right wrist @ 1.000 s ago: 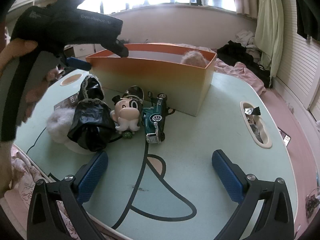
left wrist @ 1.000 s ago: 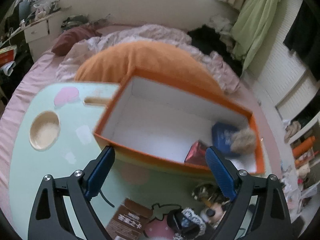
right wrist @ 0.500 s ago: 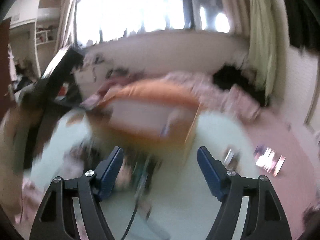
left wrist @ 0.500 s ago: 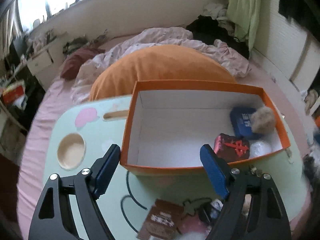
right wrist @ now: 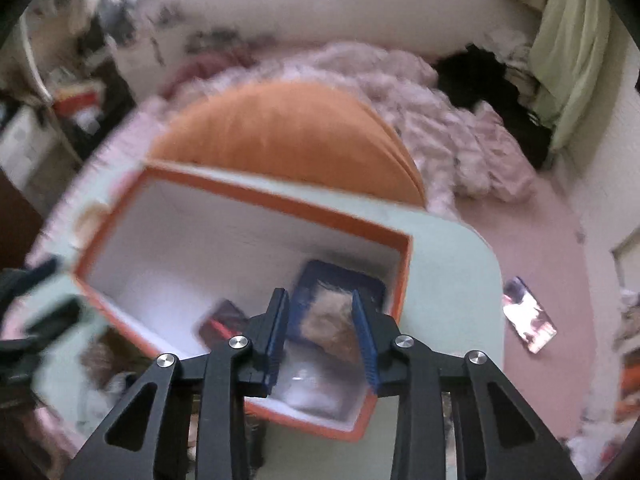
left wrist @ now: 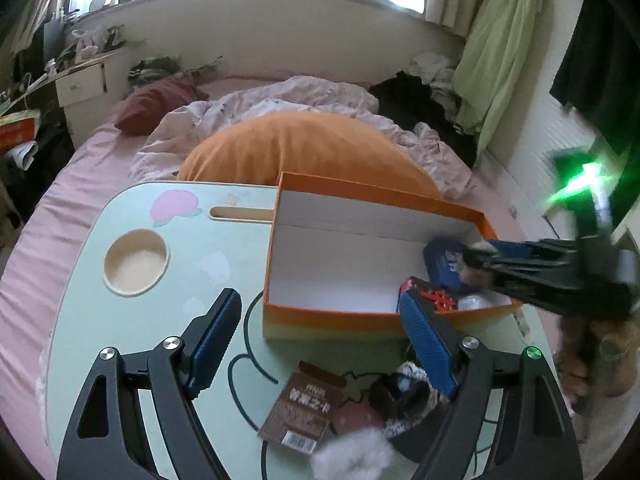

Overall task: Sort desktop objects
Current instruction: 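Reach into the orange box and grasp the brown fluffy ball with the right gripper, then lift the brown fluffy ball out and set it on the table, right gripper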

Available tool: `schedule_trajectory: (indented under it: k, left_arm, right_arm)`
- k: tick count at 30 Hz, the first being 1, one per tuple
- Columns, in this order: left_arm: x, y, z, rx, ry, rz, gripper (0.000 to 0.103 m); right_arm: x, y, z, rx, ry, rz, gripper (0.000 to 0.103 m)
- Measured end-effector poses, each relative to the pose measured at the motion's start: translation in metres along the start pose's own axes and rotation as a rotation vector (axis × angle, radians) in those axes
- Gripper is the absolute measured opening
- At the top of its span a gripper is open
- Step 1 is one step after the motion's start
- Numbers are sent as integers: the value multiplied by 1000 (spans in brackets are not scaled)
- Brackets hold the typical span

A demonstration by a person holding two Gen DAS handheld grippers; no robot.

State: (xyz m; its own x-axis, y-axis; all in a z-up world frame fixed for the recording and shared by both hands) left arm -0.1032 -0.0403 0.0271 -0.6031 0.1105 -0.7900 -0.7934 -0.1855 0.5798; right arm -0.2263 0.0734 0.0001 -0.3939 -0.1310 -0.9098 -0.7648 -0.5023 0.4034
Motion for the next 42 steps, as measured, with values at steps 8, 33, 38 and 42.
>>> schedule_trajectory:
  k: [8, 33, 38, 42]
  left_arm:
    - [-15, -4, 7, 15, -28, 36, 81]
    - [-2, -21, 12, 9, -59, 13, 81]
    - [14, -4, 37, 11, -235, -122, 81]
    - [44, 15, 54, -4, -313, -295, 70]
  right_arm:
    - [-39, -9, 1, 87, 111, 237, 21]
    - [-75, -175, -24, 146, 494, 391, 85]
    - [-41, -197, -29, 104, 272, 345, 88]
    - [-36, -201, -49, 1, 148, 362, 99]
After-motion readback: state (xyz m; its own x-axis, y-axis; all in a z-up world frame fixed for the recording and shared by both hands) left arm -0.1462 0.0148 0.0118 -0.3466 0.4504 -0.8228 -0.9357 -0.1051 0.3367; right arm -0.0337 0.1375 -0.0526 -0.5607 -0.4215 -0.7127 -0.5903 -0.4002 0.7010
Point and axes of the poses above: each gripper's, at about its wrist camera, not at the fingertips, and x roughly the way its jaws point, z to its right, y to its top, the point moved 8 cm from there along x, roughly the way its jaws point, and after that the axes turned 6 degrees about -z, right-handed, at the moved point
